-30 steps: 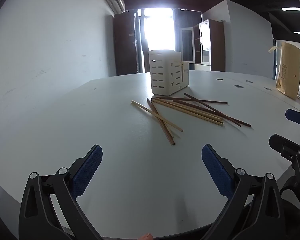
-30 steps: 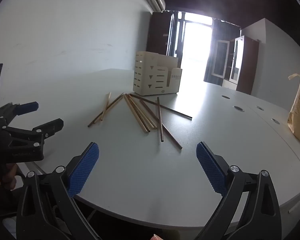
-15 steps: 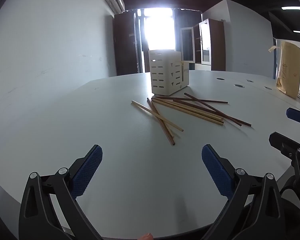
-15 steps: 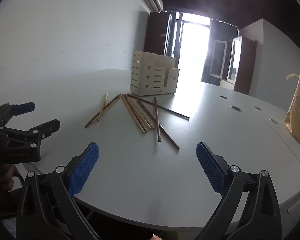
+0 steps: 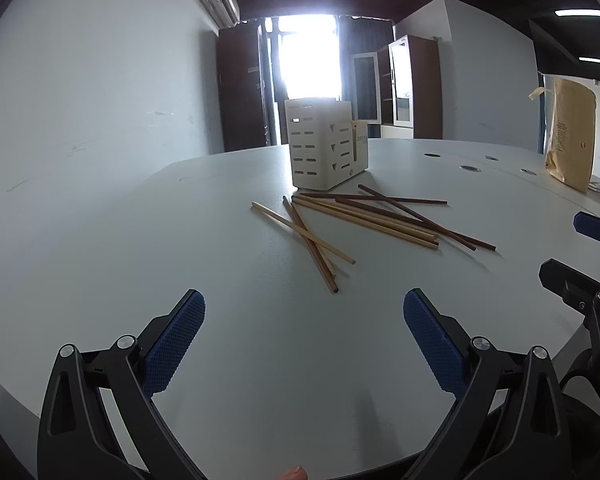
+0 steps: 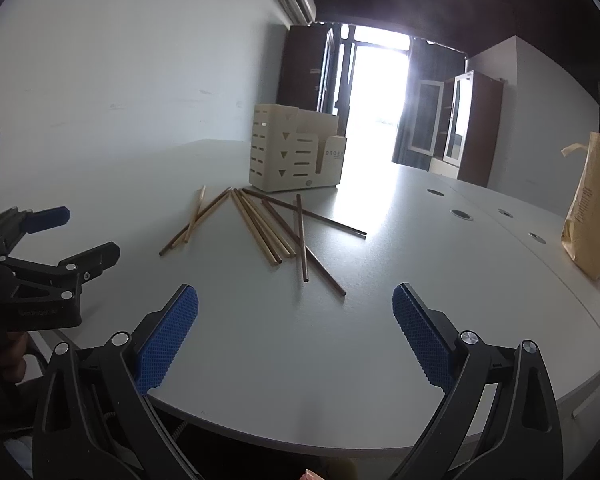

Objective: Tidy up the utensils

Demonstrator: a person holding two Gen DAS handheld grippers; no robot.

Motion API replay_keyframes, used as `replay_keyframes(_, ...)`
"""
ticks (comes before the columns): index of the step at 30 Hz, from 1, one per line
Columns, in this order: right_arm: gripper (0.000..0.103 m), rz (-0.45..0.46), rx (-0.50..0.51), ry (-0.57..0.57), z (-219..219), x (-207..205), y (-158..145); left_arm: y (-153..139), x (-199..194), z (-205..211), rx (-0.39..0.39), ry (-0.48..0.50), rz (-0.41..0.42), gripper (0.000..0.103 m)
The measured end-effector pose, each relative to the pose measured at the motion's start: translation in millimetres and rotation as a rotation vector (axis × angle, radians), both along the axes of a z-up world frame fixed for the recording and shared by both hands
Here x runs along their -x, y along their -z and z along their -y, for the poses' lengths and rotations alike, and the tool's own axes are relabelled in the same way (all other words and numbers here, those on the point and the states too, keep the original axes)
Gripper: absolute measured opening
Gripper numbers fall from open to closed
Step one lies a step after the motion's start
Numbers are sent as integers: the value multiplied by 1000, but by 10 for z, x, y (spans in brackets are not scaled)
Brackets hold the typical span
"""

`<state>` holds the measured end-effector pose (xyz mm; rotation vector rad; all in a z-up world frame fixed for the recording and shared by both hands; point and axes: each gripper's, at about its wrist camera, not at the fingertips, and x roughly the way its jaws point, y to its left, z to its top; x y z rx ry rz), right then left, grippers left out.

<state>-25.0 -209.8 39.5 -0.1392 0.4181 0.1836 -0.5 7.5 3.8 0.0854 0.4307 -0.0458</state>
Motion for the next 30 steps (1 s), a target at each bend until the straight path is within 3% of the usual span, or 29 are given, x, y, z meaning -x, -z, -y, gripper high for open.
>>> replay_keyframes(30,99,6,-9,-10,9,5,-4,0,0,92,-2,-3,1,97)
